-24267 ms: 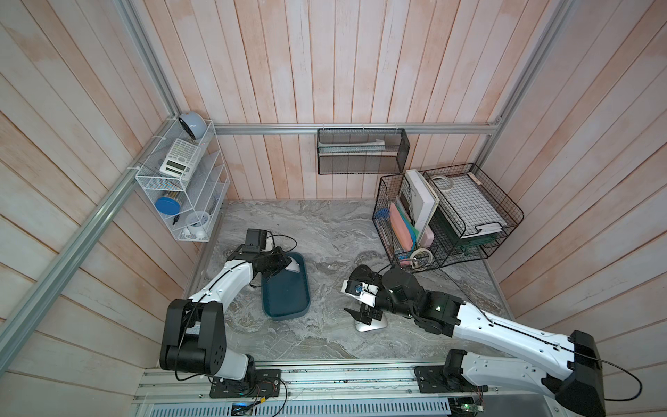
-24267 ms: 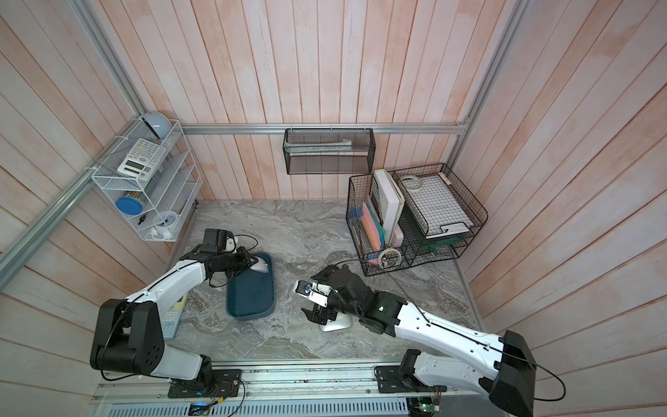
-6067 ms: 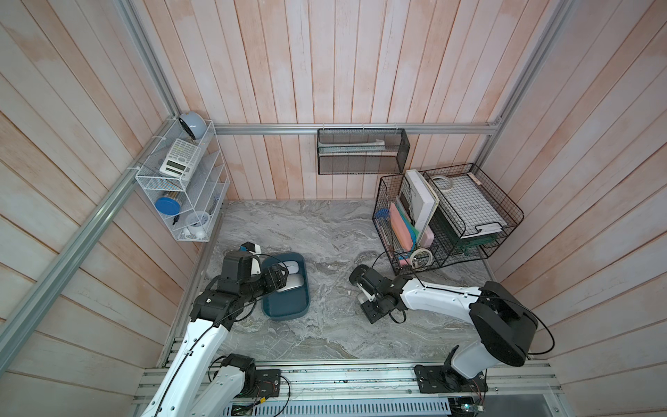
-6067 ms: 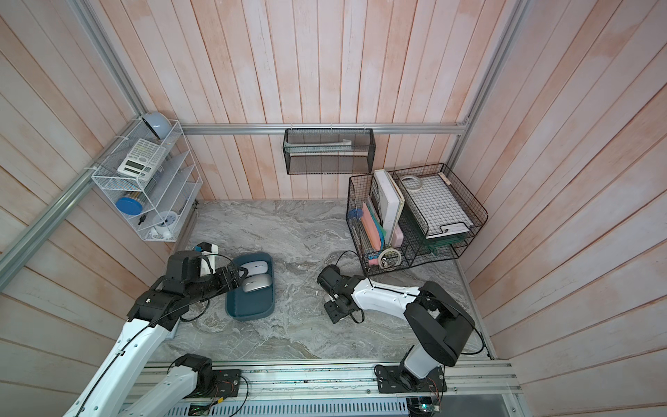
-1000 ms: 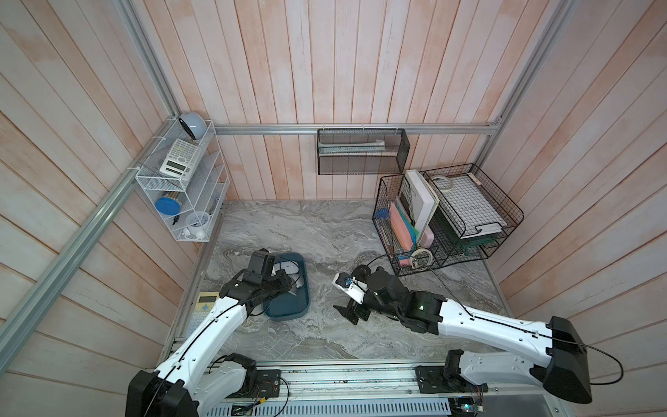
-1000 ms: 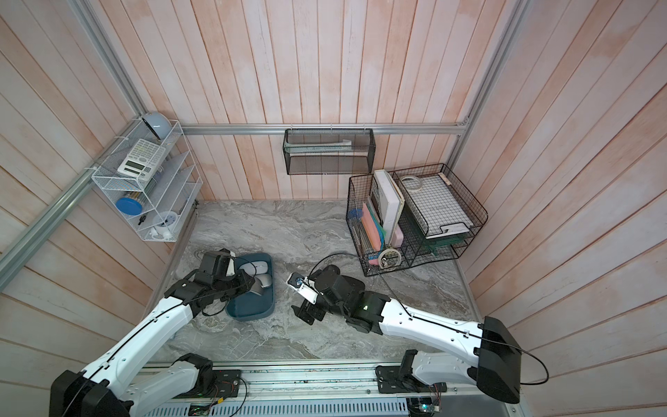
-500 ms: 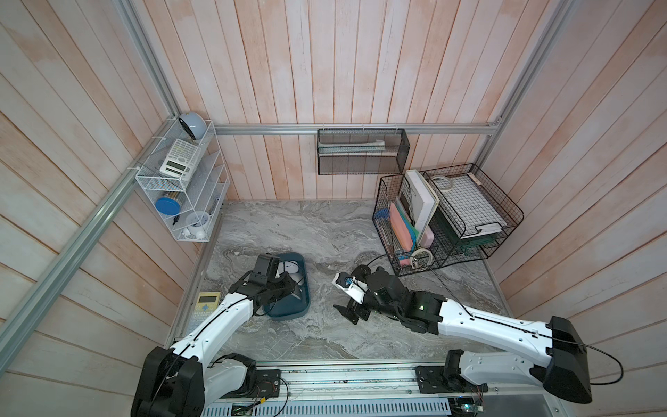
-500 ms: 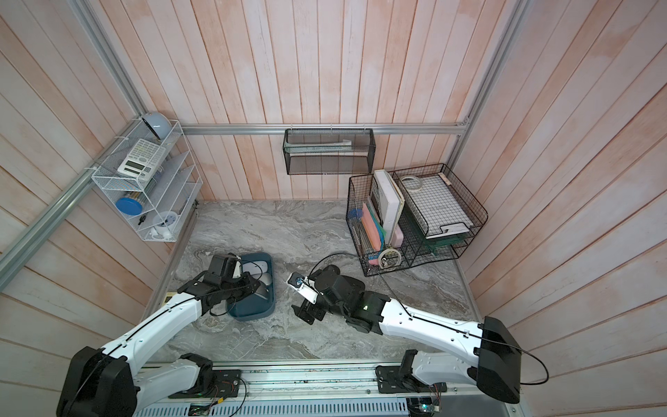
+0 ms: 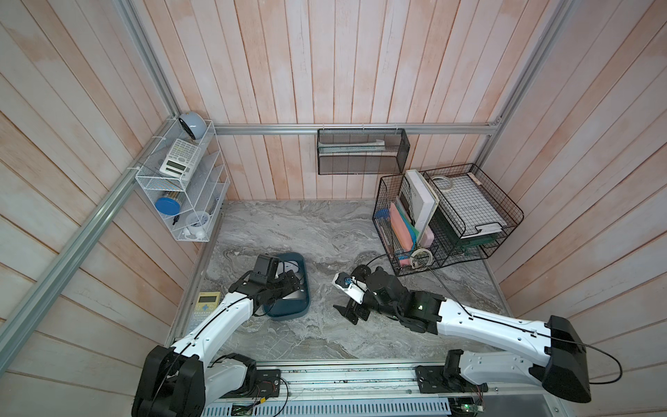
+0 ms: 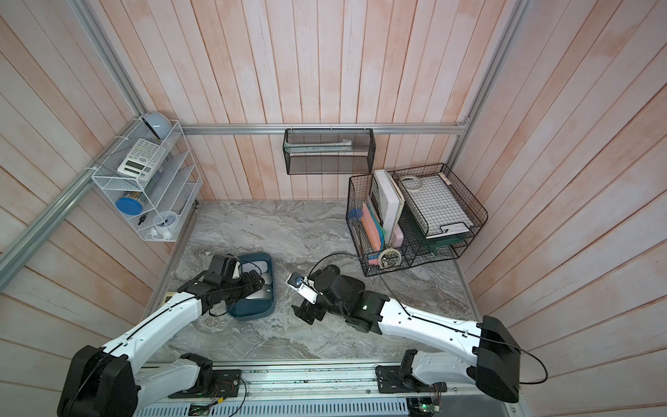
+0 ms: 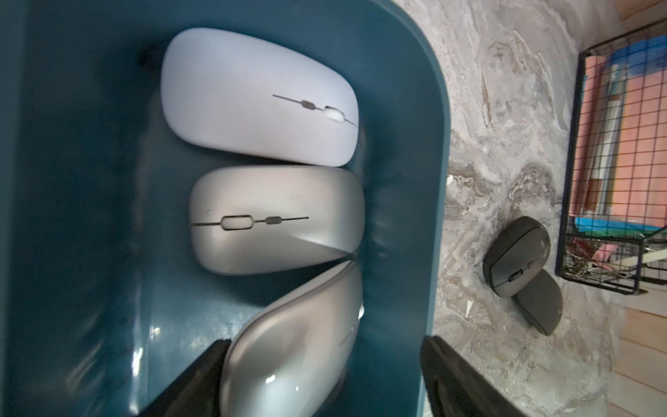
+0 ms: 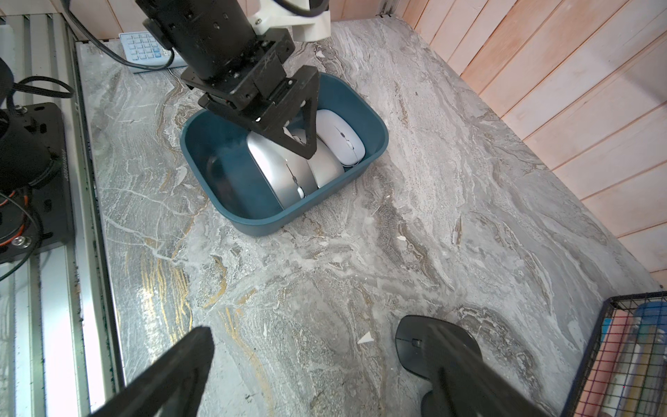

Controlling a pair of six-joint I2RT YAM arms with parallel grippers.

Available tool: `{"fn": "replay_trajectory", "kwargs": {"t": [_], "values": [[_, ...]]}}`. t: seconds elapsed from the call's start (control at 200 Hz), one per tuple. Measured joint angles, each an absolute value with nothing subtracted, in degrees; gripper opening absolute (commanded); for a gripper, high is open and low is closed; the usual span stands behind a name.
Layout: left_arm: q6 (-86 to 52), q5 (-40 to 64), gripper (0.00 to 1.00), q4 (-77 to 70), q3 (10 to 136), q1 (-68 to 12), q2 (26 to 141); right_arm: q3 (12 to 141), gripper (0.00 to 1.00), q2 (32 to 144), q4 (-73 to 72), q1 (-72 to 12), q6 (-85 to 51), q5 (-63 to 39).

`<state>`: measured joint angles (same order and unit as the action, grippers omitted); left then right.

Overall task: Put the mouse in the storage box
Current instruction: Place the mouse in the storage box.

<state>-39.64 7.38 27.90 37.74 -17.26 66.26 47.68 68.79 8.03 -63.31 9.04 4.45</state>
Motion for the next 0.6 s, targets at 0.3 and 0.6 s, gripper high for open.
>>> {"fn": "replay_trajectory", "kwargs": {"t": [0.3, 0.6], "values": [[-38.81, 2.24, 0.92, 32.23, 40.84, -17.26, 65.69, 47.68, 0.98, 69.58, 7.99, -63.31, 9.02, 4.49], [-38.17, 1.89, 0.92, 35.18, 43.35, -17.26, 61.52, 47.68, 0.98, 70.48, 7.88, -63.26, 7.51, 8.01]]}}
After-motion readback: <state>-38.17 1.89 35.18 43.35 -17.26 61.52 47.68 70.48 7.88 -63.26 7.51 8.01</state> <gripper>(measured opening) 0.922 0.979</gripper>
